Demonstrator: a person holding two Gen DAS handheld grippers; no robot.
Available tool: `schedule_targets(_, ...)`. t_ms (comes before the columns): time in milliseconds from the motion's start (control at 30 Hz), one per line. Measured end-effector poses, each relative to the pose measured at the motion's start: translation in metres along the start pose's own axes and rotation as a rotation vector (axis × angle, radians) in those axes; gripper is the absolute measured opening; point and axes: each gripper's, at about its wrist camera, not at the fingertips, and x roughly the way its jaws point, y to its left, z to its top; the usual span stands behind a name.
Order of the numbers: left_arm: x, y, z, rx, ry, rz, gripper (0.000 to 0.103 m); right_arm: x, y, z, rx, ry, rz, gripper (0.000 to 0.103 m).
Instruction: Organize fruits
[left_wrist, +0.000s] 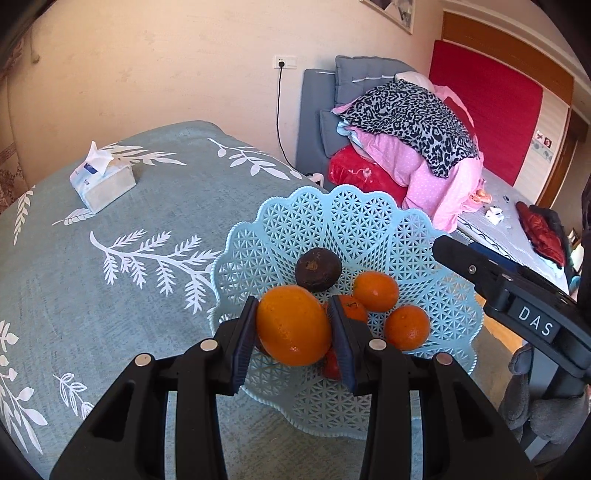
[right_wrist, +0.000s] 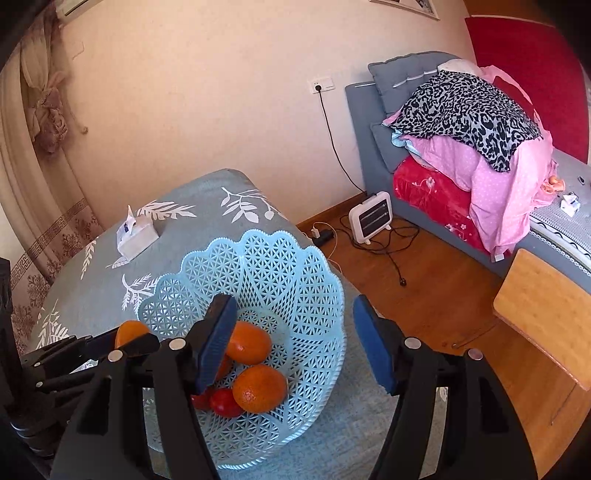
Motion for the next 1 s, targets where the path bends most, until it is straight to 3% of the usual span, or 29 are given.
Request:
schedule_targets(67,0.000,-0.002,0.000,0.001,0.001,-0.006,0.040,0.000,-0.001,0.000,0.003,0.003,0.001,0.067)
schedule_targets(167,-0.004,0.001,0.002,-0.008,-0.032,0.011,0.065,-0.001,-0.003,-0.001,0.009,0.003,0.002,0.069)
schedule_targets(233,-0.009,0.003,0.004,-0.009,-0.051,0.029,0.067,-0.003,-0.004,-0.001,0.014,-0.004,0.002,0.080)
schedule_targets(433,-0.019,0.020,0.007,-0.036,-0.081,0.099,0.076,-0.007,-0.002,-0.007,0.005,0.012,0.026,0.090)
schedule_targets(533,-0.024,0.026,0.005,-0.039,-0.090,0.144,0.088,-0.010,0.003,-0.012,-0.018,0.018,0.028,0.095)
schedule_targets(700,-0.032,0.030,-0.001,-0.023,-0.107,0.231,0.093,-0.014,0.015,-0.020,-0.069,0.030,0.039,0.100)
schedule_targets(867,-0.039,0.028,-0.008,0.001,-0.119,0.261,0.095,-0.014,0.034,-0.032,-0.146,0.071,0.051,0.100)
schedule_targets(1000,-0.043,0.023,-0.013,0.028,-0.129,0.299,0.098,-0.018,0.045,-0.039,-0.198,0.052,0.030,0.100)
